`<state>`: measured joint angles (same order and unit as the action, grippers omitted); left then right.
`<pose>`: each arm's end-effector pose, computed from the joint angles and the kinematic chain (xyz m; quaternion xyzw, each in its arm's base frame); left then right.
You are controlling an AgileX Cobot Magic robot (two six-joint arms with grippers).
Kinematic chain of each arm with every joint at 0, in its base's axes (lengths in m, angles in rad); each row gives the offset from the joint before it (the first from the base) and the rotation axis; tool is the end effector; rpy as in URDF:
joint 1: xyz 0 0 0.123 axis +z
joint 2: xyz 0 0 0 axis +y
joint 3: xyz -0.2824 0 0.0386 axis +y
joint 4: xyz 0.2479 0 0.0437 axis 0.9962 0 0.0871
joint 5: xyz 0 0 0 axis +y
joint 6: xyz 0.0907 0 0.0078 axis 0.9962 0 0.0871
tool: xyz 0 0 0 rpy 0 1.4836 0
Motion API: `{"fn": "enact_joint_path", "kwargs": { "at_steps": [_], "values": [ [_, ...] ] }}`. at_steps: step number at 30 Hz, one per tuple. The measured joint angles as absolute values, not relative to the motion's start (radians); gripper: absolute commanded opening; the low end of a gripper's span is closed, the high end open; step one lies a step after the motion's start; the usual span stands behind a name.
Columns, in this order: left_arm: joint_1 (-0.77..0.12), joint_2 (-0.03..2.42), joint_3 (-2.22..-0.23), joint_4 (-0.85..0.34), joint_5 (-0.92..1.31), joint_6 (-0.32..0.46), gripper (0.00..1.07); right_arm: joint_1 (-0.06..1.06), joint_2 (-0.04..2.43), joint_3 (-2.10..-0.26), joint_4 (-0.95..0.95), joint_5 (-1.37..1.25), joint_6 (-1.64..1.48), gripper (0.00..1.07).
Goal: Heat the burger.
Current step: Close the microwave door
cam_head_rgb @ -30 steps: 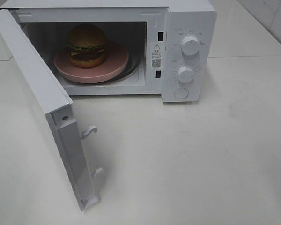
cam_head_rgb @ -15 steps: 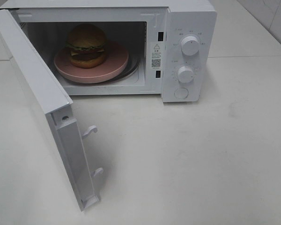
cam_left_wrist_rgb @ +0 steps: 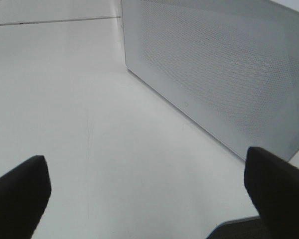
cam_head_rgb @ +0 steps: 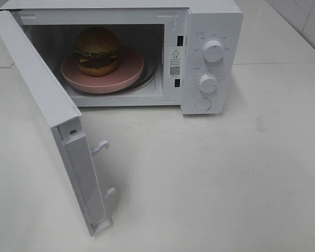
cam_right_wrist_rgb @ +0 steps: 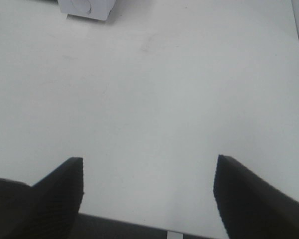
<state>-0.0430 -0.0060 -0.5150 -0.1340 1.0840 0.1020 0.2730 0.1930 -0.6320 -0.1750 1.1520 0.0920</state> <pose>-0.0094 -0.0104 0.2800 0.0658 0.8494 -0.0515 0.5211 0.0127 -0.0115 0.3076 -0.0755 0.8838 -0.0035 0.4617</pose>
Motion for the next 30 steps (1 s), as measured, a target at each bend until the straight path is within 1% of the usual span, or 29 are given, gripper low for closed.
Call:
{"fn": "enact_joint_path", "kwargs": {
  "at_steps": [8,16,20,23,30],
  "values": [
    [-0.043,-0.006,-0.515,-0.134,1.084,0.102,0.98,0.191,0.076,-0.543,-0.094,1.078,0.081,0.71],
    [-0.043,-0.006,-0.515,-0.134,1.084,0.102,0.98,0.129,-0.004,-0.506,-0.061,1.014,0.046,0.71],
    [-0.043,-0.006,-0.515,-0.134,1.084,0.102,0.98,0.116,-0.004,-0.506,-0.059,1.007,0.044,0.73],
    [-0.043,-0.006,-0.515,-0.134,1.084,0.102,0.98,0.115,-0.004,-0.506,-0.057,1.005,0.04,0.77],
    [-0.043,-0.006,-0.515,-0.134,1.084,0.102,0.98,0.115,-0.004,-0.506,-0.055,1.004,0.04,0.76]
  ]
}}
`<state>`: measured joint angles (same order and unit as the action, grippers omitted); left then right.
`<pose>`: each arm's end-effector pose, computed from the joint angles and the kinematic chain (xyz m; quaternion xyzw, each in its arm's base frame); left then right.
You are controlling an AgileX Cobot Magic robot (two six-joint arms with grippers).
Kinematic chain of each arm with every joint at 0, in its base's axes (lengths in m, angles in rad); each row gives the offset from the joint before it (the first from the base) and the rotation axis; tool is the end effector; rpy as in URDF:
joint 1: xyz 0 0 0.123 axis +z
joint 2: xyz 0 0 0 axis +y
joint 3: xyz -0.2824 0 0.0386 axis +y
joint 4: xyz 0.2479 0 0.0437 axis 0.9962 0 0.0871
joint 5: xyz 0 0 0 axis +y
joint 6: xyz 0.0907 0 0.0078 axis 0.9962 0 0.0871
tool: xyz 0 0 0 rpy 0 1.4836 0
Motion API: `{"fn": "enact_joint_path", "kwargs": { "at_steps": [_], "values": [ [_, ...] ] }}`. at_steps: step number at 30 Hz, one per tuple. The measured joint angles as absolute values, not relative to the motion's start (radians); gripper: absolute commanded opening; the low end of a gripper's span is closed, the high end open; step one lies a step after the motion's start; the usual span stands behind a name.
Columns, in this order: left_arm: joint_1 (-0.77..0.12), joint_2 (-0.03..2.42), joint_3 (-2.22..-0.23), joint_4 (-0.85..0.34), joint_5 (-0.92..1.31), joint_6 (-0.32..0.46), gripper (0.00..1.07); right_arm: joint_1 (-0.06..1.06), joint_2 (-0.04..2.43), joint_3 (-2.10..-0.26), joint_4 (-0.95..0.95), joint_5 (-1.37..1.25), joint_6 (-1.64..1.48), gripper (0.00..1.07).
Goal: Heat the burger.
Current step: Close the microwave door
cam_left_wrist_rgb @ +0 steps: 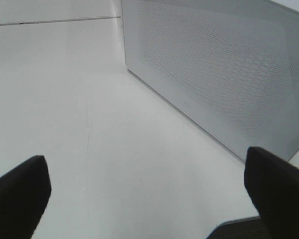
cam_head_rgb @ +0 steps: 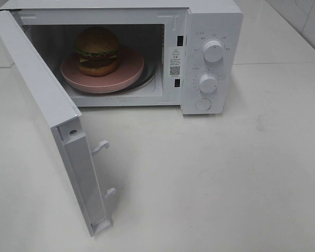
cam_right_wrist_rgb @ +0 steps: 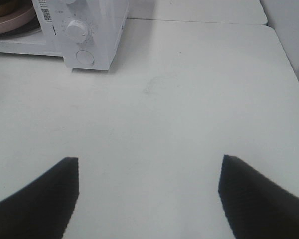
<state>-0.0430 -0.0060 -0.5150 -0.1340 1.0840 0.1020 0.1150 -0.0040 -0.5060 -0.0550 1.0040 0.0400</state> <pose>-0.0094 -0.0104 0.2800 0.0658 0.8494 -0.0515 0.5211 -0.0035 -0.0047 0.2836 -0.0309 0.8345 0.0151 0.5500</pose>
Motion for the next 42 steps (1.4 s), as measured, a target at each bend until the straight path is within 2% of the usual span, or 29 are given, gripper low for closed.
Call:
{"fn": "enact_joint_path", "kwargs": {
  "at_steps": [42],
  "values": [
    [-0.043,-0.006,-0.515,-0.134,1.084,0.102,0.98,0.115,-0.004,-0.506,-0.055,1.003,0.04,0.76]
  ]
}}
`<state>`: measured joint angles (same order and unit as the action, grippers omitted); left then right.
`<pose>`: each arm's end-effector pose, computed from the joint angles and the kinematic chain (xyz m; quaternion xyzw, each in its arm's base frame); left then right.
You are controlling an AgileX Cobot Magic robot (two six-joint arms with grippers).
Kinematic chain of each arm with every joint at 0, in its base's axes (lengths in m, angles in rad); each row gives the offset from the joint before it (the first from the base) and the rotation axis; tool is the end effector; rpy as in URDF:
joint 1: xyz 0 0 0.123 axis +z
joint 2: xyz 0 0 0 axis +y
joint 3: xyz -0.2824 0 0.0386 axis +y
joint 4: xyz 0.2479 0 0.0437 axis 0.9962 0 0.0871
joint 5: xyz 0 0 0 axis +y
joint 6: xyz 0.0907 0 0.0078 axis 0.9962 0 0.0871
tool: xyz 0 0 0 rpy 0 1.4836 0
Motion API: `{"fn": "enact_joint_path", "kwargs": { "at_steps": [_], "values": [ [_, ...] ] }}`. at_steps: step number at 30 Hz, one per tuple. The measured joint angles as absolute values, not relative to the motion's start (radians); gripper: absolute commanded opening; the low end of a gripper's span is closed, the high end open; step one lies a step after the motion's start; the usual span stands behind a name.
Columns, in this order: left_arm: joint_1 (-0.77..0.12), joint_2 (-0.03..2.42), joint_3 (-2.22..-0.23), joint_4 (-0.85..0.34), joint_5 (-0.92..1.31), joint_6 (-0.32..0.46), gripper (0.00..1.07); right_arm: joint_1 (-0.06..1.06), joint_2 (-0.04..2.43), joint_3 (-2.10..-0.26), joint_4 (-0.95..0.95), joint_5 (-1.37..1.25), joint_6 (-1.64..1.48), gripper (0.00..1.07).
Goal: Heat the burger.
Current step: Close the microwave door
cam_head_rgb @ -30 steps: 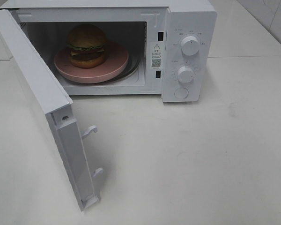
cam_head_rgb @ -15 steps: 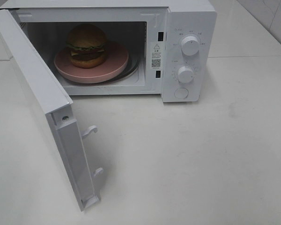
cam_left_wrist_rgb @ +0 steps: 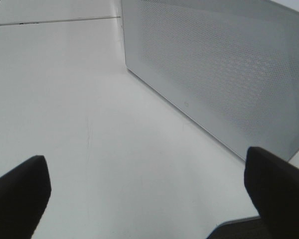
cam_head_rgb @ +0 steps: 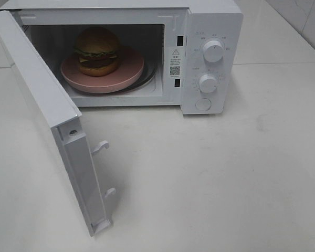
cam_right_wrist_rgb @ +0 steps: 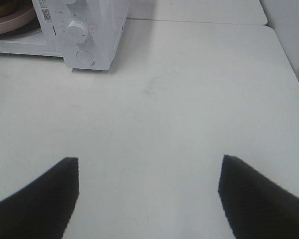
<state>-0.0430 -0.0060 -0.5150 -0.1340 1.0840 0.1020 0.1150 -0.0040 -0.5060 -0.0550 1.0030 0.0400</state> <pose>-0.0094 -0.0104 0.2800 0.0658 0.8494 -0.0515 0.5211 -0.0035 -0.0047 0.2837 -0.0309 0.8342 0.0152 0.5504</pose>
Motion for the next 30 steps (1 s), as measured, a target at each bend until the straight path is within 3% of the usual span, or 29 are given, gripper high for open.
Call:
{"fn": "enact_joint_path", "kwargs": {
  "at_steps": [3,7,9,10,11,13,14,15,17,18,20,26,30],
  "values": [
    [-0.043,-0.006,-0.515,-0.134,1.083,0.102,0.96,0.115,-0.004,-0.506,-0.055,1.003,0.04,0.76],
    [-0.043,-0.006,-0.525,-0.134,1.06,0.102,0.84,0.115,-0.004,-0.506,-0.055,1.002,0.04,0.76],
    [-0.043,0.015,-0.532,-0.12,1.042,0.102,0.69,0.115,-0.004,-0.506,-0.055,1.002,0.04,0.76],
    [-0.043,0.015,-0.532,-0.12,1.042,0.102,0.69,0.115,-0.004,-0.506,-0.055,1.002,0.04,0.76],
    [-0.043,0.04,-0.535,-0.116,1.026,0.102,0.57,0.115,-0.004,-0.506,-0.055,1.002,0.04,0.76],
    [-0.043,0.056,-0.535,-0.116,1.014,0.102,0.51,0.115,-0.004,-0.506,-0.055,1.001,0.04,0.76],
    [-0.043,0.089,-0.536,-0.116,0.991,0.102,0.39,0.115,-0.004,-0.506,-0.055,1.0,0.04,0.76],
    [-0.043,0.089,-0.536,-0.116,0.991,0.102,0.39,0.115,-0.004,-0.506,-0.055,1.0,0.04,0.76],
    [-0.043,0.157,-0.537,-0.115,0.94,0.102,0.2,0.115,-0.004,-0.506,-0.055,1.0,0.04,0.76],
    [-0.043,0.157,-0.537,-0.115,0.94,0.102,0.2,0.115,-0.004,-0.506,-0.055,1.0,0.04,0.76],
    [-0.043,0.232,-0.537,-0.114,0.878,0.102,0.02,0.115,-0.004,-0.506,-0.055,1.0,0.04,0.76],
    [-0.043,0.367,-0.535,-0.112,0.748,0.108,0.0,0.115,-0.004,-0.506,-0.055,1.0,0.04,0.76],
    [-0.043,0.507,-0.49,-0.112,0.53,0.154,0.0,0.115,-0.004,-0.506,-0.055,1.0,0.04,0.76]
  ]
}}
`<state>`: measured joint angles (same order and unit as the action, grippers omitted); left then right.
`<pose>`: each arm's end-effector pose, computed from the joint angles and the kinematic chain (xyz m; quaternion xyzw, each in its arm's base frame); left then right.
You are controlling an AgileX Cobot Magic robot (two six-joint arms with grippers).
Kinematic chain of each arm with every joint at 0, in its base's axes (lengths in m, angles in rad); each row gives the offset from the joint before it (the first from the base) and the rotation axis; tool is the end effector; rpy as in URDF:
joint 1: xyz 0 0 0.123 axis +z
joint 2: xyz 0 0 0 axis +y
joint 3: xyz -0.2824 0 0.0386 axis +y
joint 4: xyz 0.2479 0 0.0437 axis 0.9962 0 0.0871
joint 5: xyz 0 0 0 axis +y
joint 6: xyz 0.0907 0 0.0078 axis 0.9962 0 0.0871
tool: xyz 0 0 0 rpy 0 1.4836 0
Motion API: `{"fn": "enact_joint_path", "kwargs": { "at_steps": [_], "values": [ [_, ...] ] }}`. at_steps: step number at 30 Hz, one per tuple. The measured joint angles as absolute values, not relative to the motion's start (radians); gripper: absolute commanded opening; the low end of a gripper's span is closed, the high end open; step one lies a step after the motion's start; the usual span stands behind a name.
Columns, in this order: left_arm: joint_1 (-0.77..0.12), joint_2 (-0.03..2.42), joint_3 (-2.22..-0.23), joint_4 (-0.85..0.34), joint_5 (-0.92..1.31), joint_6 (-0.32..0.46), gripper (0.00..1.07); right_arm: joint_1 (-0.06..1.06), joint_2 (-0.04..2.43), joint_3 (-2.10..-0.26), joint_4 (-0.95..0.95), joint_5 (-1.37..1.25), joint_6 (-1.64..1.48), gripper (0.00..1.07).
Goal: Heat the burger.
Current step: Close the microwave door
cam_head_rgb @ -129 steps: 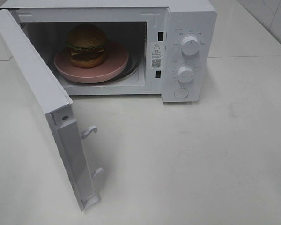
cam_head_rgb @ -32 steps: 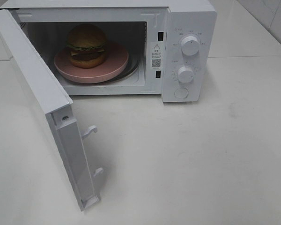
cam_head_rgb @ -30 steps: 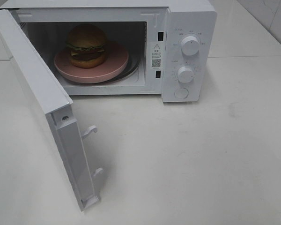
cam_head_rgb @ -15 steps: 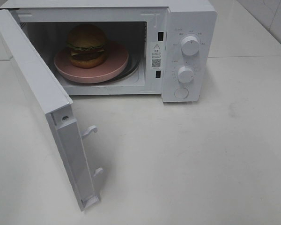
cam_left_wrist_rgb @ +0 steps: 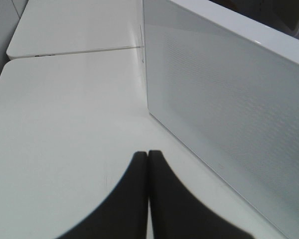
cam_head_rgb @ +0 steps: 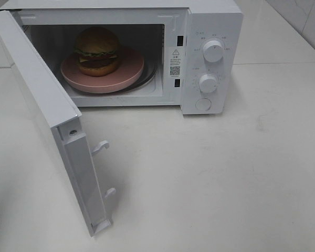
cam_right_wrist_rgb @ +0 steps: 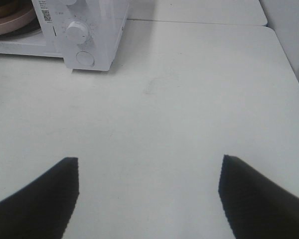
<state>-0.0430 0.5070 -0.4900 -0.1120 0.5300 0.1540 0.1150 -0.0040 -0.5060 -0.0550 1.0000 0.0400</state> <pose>0.1017 -0.0095 0.2931 0.0574 0.8468 -0.0202 0.5285 -0.0034 -0.0046 0.2839 -0.0309 0.8334 0.0153 0.5516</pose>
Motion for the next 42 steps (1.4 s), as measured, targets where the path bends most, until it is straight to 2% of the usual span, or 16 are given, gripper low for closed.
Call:
{"fn": "enact_joint_path", "kwargs": {
  "at_steps": [7,9,12,13,20,22,24,25,28,30,33,35,39,42],
  "values": [
    [-0.043,0.663,-0.41,-0.123,0.269,0.182,0.0,0.115,-0.004,-0.506,-0.055,1.0,0.04,0.76],
    [-0.043,0.77,-0.361,-0.126,0.054,0.185,0.0,0.115,-0.004,-0.506,-0.055,1.0,0.04,0.76],
    [-0.043,0.8,-0.352,-0.126,0.012,0.185,0.0,0.115,-0.004,-0.506,-0.055,1.0,0.04,0.76],
    [-0.043,0.862,-0.333,-0.126,-0.088,0.185,0.0,0.115,-0.004,-0.506,-0.055,1.0,0.04,0.76],
    [-0.043,1.037,-0.297,-0.1,-0.353,0.17,0.0,0.115,-0.004,-0.506,-0.055,1.0,0.04,0.76],
    [-0.043,1.157,-0.293,0.019,-0.506,0.107,0.0,0.115,-0.004,-0.506,-0.055,1.0,0.04,0.76],
    [-0.043,1.188,-0.293,0.059,-0.546,0.08,0.0,0.115,-0.004,-0.506,-0.055,1.0,0.04,0.76],
    [-0.043,1.24,-0.293,0.126,-0.611,0.02,0.0,0.115,-0.004,-0.506,-0.055,1.0,0.04,0.76],
    [-0.043,1.267,-0.293,0.157,-0.641,-0.017,0.0,0.115,-0.004,-0.506,-0.055,1.0,0.04,0.76],
    [-0.043,1.353,-0.293,0.254,-0.725,-0.133,0.0,0.115,-0.004,-0.506,-0.055,0.999,0.04,0.76],
    [-0.064,1.406,-0.296,0.302,-0.799,-0.178,0.0,0.115,-0.004,-0.506,-0.055,0.999,0.04,0.76],
    [-0.079,1.424,-0.298,0.308,-0.814,-0.182,0.0,0.115,-0.004,-0.506,-0.055,0.999,0.04,0.76],
    [-0.172,1.506,-0.333,0.313,-0.831,-0.178,0.0,0.115,-0.004,-0.506,-0.055,0.999,0.04,0.76],
    [-0.183,1.518,-0.338,0.3,-0.828,-0.179,0.0,0.115,-0.004,-0.506,-0.055,0.999,0.04,0.76]
  ]
}}
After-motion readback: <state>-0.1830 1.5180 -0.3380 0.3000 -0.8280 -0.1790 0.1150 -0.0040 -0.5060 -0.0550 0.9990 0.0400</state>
